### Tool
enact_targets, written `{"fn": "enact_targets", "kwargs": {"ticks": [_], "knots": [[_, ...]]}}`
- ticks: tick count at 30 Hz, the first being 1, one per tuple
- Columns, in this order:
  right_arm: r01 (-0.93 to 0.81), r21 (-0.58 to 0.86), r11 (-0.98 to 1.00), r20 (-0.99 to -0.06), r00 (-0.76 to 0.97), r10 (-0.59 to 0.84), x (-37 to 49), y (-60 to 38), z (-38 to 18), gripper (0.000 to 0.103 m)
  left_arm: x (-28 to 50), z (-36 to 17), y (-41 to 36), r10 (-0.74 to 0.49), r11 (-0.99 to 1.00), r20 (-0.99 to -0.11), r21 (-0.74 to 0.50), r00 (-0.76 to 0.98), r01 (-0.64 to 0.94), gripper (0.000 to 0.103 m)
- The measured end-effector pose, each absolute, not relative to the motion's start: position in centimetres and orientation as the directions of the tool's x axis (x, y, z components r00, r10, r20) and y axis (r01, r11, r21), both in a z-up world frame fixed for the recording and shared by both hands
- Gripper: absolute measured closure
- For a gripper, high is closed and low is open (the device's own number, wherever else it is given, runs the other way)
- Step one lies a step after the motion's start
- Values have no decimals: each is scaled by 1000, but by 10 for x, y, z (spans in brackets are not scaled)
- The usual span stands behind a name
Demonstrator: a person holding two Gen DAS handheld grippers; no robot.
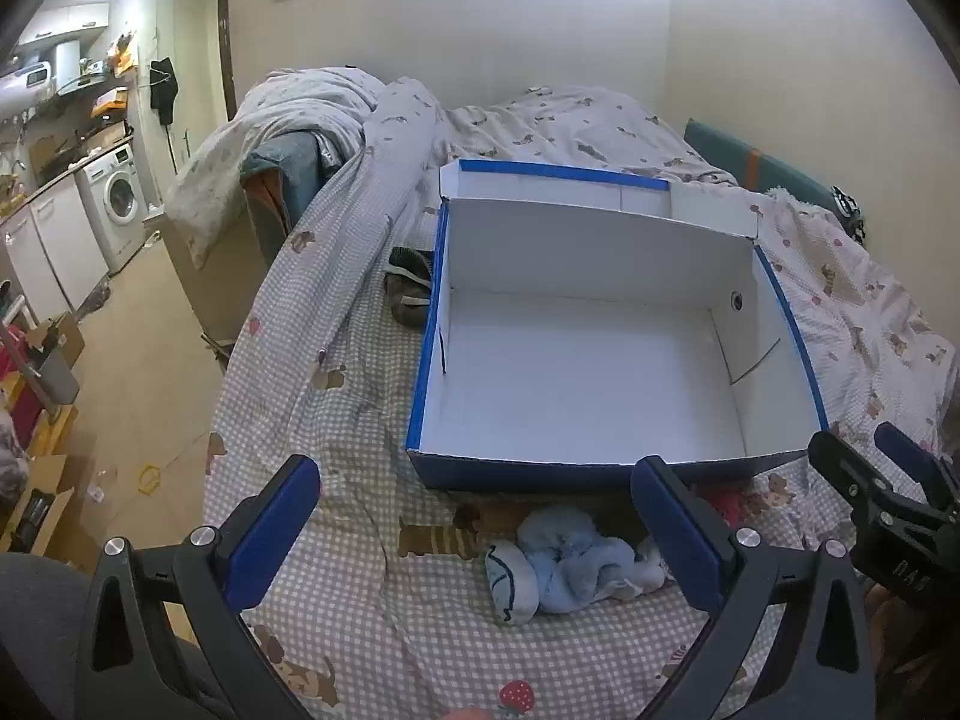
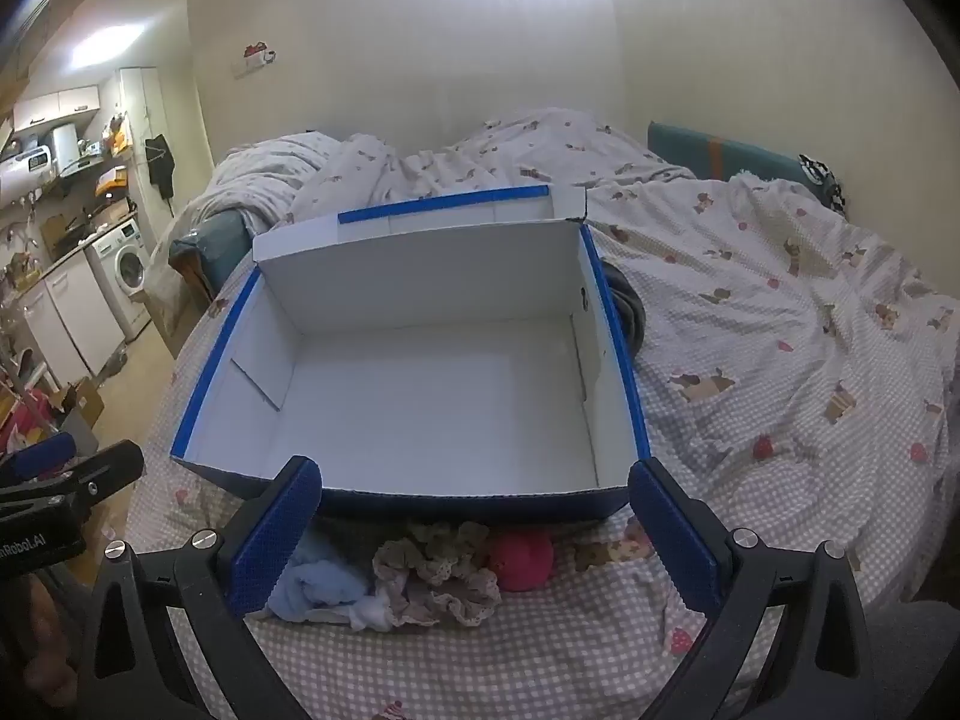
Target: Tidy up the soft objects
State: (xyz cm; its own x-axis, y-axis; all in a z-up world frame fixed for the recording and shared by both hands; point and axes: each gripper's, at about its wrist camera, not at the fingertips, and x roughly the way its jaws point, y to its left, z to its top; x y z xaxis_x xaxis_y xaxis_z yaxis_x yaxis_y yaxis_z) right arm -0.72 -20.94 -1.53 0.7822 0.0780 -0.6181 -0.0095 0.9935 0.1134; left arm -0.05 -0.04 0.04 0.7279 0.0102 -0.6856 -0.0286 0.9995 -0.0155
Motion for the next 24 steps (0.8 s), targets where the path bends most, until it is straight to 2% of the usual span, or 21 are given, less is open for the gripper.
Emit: {"fn": "enact_targets", "kwargs": {"ticks": [24], "knots": [[2, 129, 992, -610, 788, 78, -7, -210, -16, 0, -3, 4, -3, 18, 999, -683, -10, 730, -34, 0]]}}
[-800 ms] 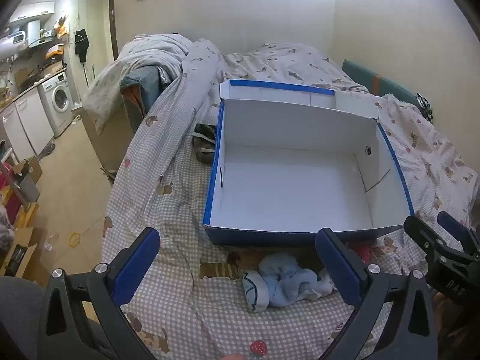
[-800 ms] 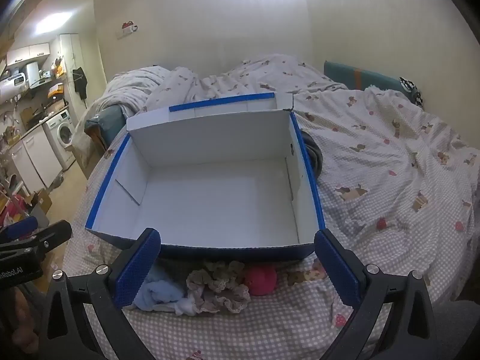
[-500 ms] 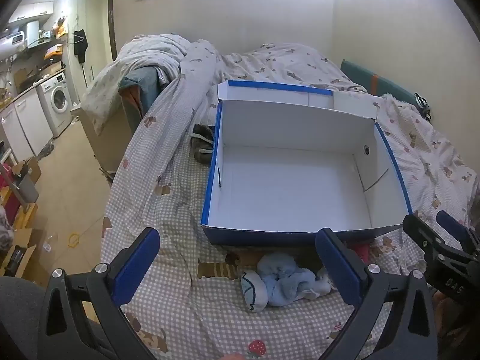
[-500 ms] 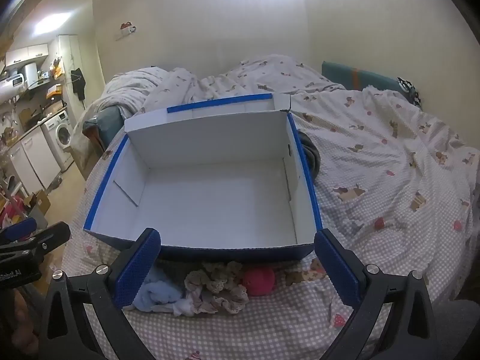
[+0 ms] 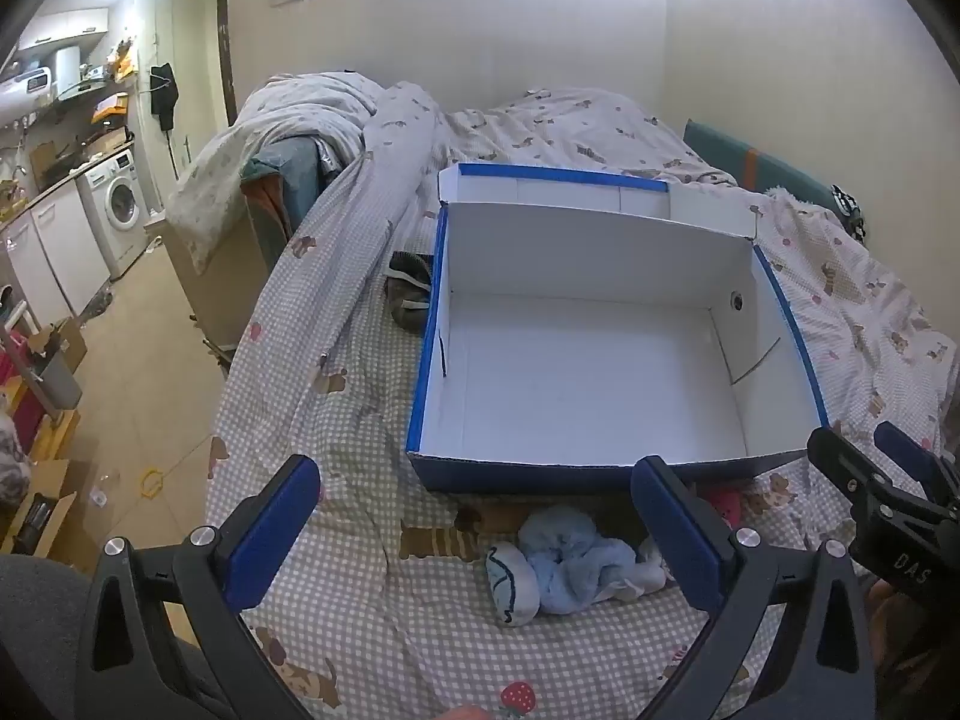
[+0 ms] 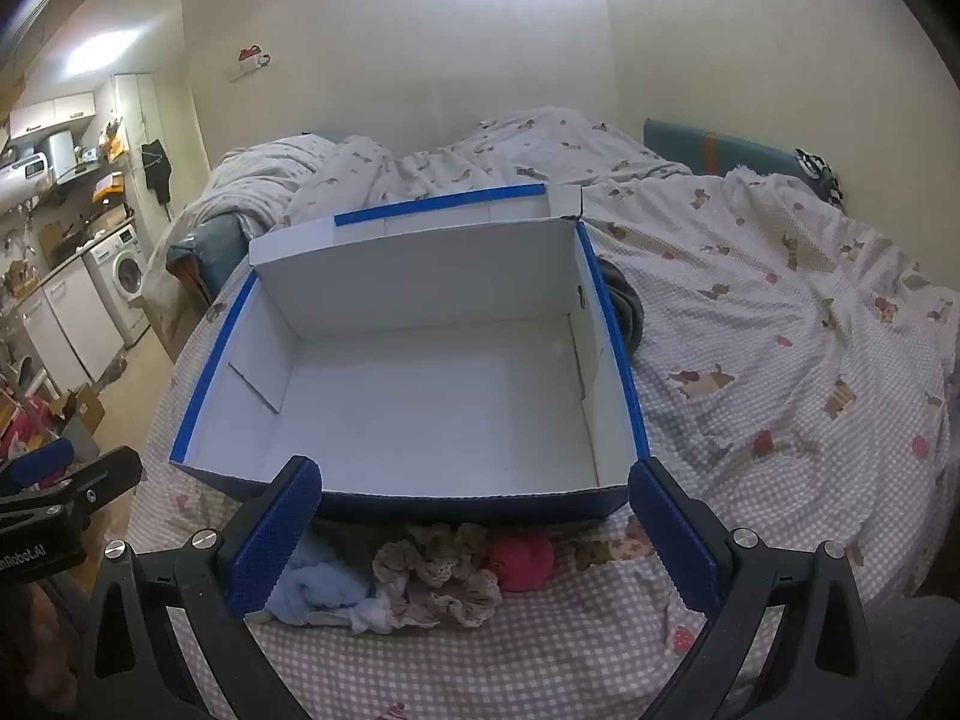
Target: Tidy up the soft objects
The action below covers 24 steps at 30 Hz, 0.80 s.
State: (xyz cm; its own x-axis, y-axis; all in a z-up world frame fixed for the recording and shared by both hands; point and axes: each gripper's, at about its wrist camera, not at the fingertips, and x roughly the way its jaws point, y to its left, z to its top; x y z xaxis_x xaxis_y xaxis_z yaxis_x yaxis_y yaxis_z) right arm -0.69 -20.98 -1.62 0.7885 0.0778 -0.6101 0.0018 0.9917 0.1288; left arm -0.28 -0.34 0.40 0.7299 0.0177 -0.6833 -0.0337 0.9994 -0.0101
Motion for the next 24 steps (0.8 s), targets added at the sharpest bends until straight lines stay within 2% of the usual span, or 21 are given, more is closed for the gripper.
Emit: {"fn": "enact_targets", "kwargs": {"ticks": [24], "knots": [[8, 138, 990, -613, 786, 80, -5, -209, -18, 0, -2, 3, -2, 17, 999, -686, -12, 727, -34, 0]]}}
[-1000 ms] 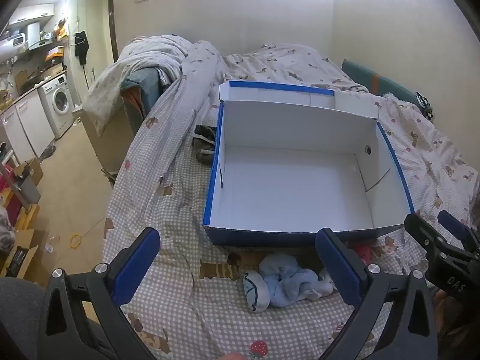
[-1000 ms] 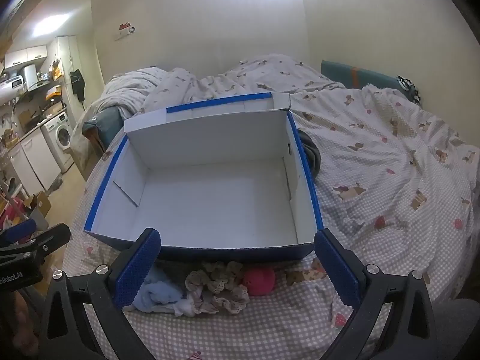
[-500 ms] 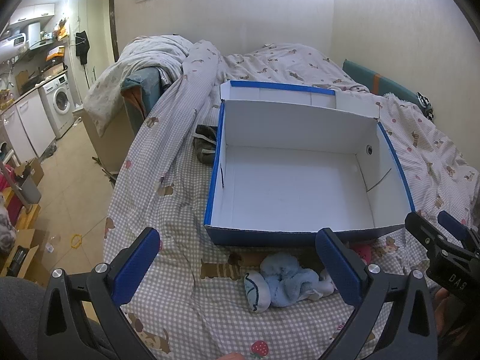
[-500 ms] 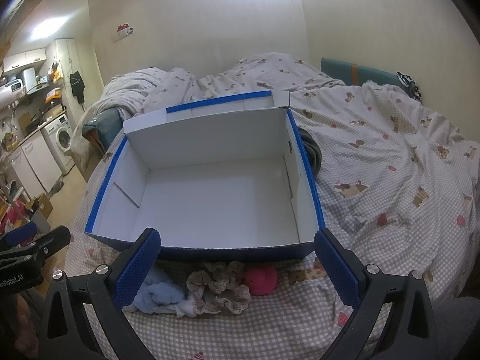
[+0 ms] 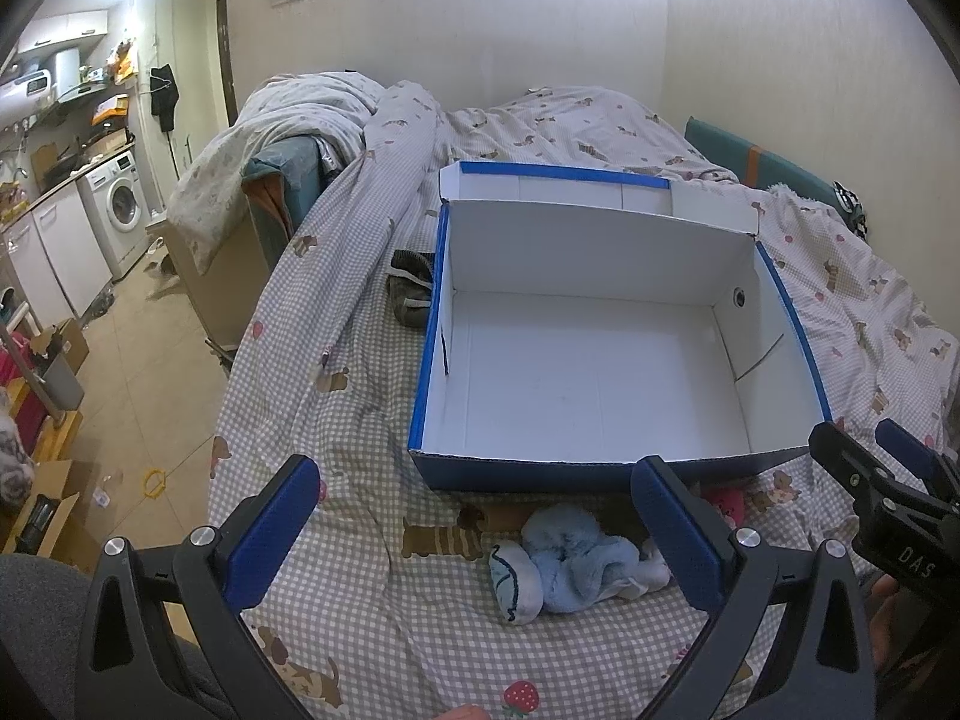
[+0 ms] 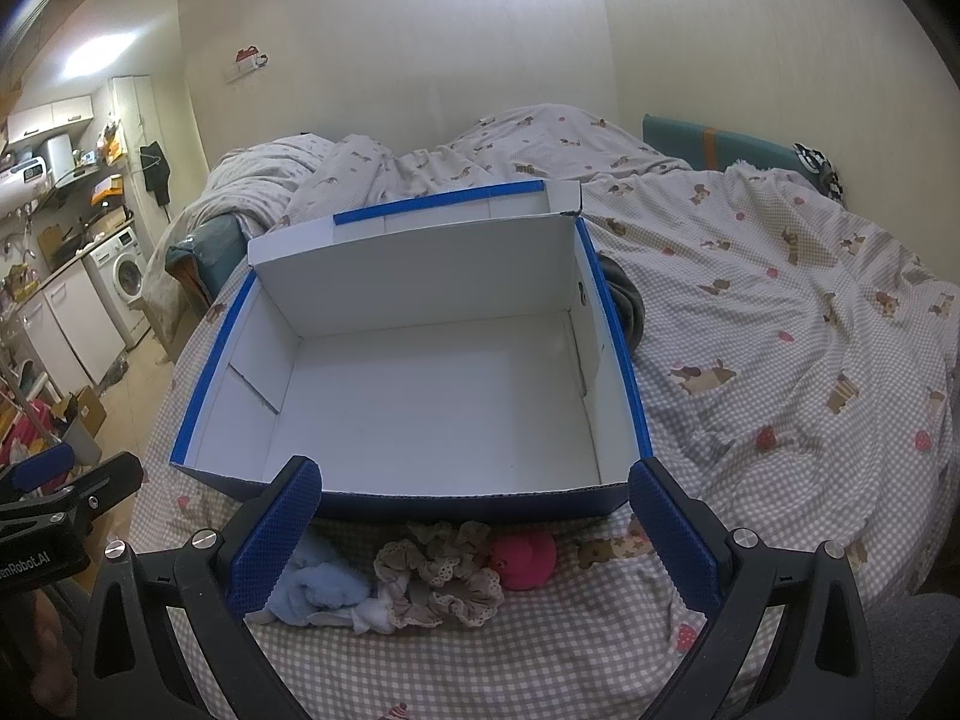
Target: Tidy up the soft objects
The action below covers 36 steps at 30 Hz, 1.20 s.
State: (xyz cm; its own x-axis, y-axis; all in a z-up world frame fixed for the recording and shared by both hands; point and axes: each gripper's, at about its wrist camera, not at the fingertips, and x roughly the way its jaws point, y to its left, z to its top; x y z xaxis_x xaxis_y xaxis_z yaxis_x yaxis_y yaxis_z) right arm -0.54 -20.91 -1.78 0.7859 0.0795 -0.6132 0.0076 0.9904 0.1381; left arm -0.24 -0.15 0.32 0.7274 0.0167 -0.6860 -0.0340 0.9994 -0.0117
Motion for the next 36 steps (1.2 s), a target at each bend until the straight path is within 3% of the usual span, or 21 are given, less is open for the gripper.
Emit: {"fn": "enact_targets", "kwargs": {"ticks": [36], "knots": [[5, 142, 990, -615, 784, 85, -5, -208, -20, 0, -3, 5, -2, 17, 1000, -683, -4, 731, -27, 0]]}}
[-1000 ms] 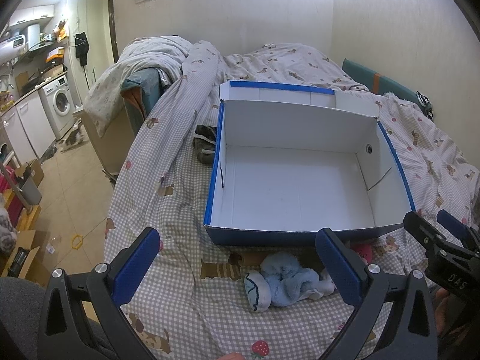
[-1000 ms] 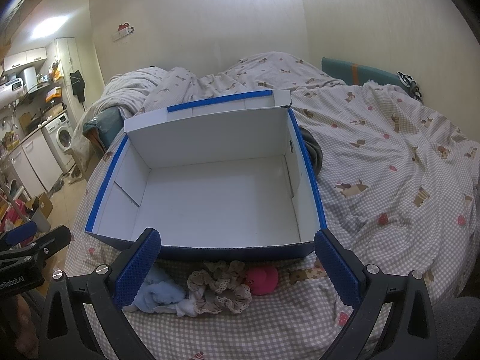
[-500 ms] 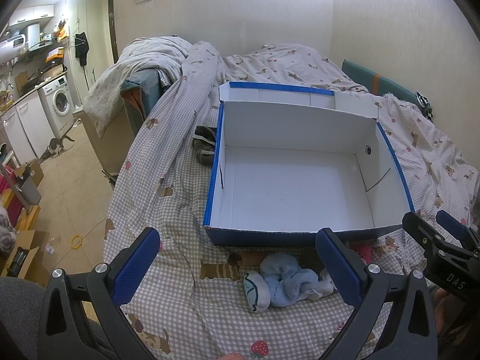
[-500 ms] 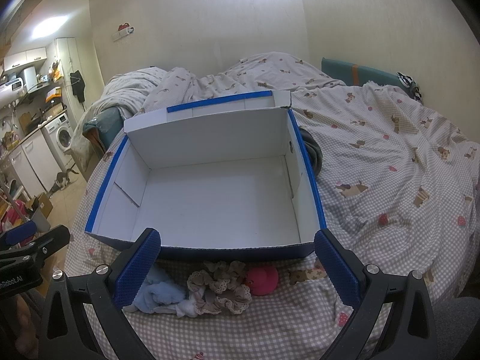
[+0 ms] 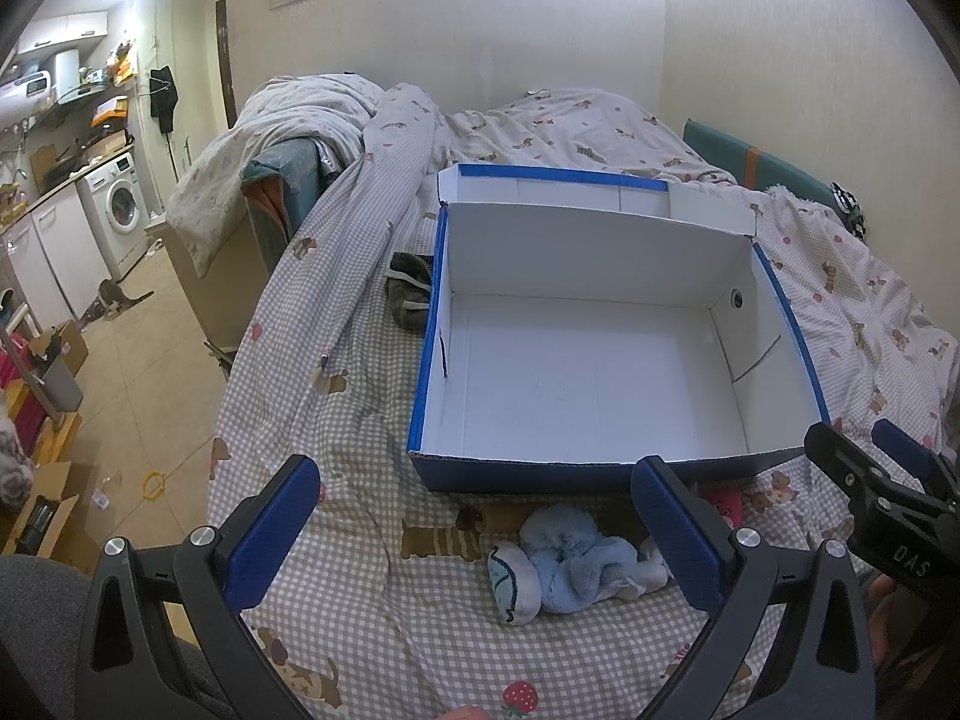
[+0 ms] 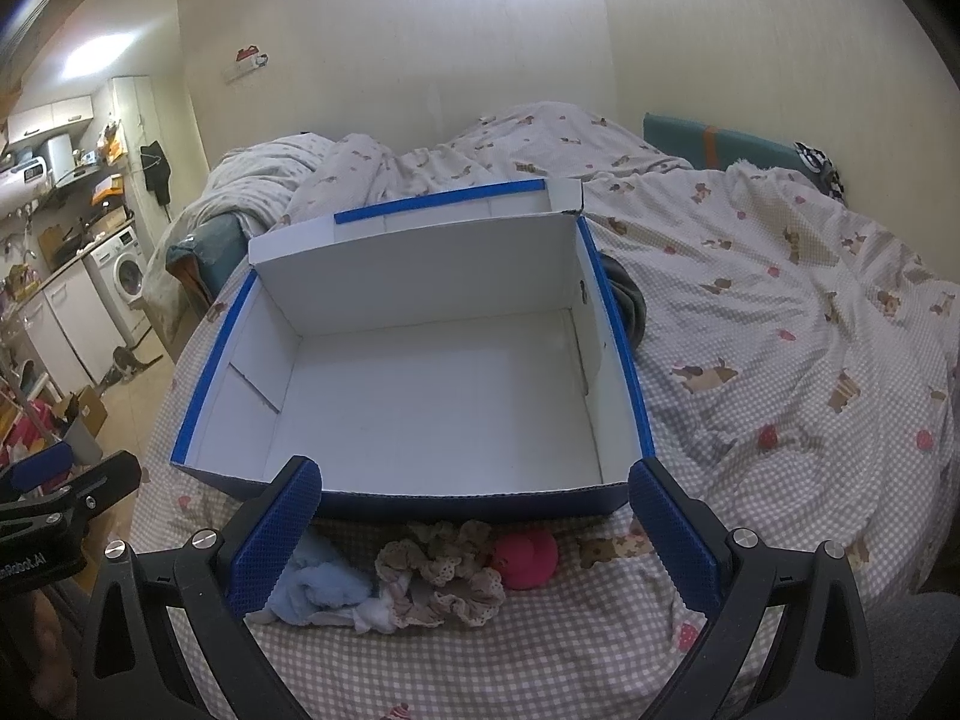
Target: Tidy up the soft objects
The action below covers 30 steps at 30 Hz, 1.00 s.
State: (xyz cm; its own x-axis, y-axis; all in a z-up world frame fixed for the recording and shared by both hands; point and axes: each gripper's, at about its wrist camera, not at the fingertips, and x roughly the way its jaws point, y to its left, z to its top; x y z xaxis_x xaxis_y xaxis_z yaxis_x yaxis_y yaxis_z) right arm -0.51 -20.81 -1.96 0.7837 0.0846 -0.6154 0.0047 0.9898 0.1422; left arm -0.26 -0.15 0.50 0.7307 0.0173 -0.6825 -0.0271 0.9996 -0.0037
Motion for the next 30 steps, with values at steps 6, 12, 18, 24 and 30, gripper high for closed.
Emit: {"fn": "enact_targets", "kwargs": {"ticks": [6, 12, 18, 24, 30], "knots": [[6, 143, 990, -617, 783, 85, -5, -208, -19, 0, -3, 6, -1, 17, 1000, -681, -3, 732, -27, 0], [6, 143, 990, -617, 783, 84, -5, -208, -19, 0, -3, 6, -1, 17, 1000, -679, -1, 734, -25, 0], [6, 142, 990, -617, 783, 84, -5, -208, -19, 0, -3, 6, -1, 17, 1000, -680, -1, 733, -24, 0], [1, 148, 989, -615, 783, 91, -6, -208, -19, 0, -3, 7, -1, 18, 1000, -679, 0, 734, -24, 0], [-13, 146, 989, -606, 789, 100, -7, -207, -14, 0, -6, 8, -3, 21, 1000, -677, -2, 736, -31, 0]]}}
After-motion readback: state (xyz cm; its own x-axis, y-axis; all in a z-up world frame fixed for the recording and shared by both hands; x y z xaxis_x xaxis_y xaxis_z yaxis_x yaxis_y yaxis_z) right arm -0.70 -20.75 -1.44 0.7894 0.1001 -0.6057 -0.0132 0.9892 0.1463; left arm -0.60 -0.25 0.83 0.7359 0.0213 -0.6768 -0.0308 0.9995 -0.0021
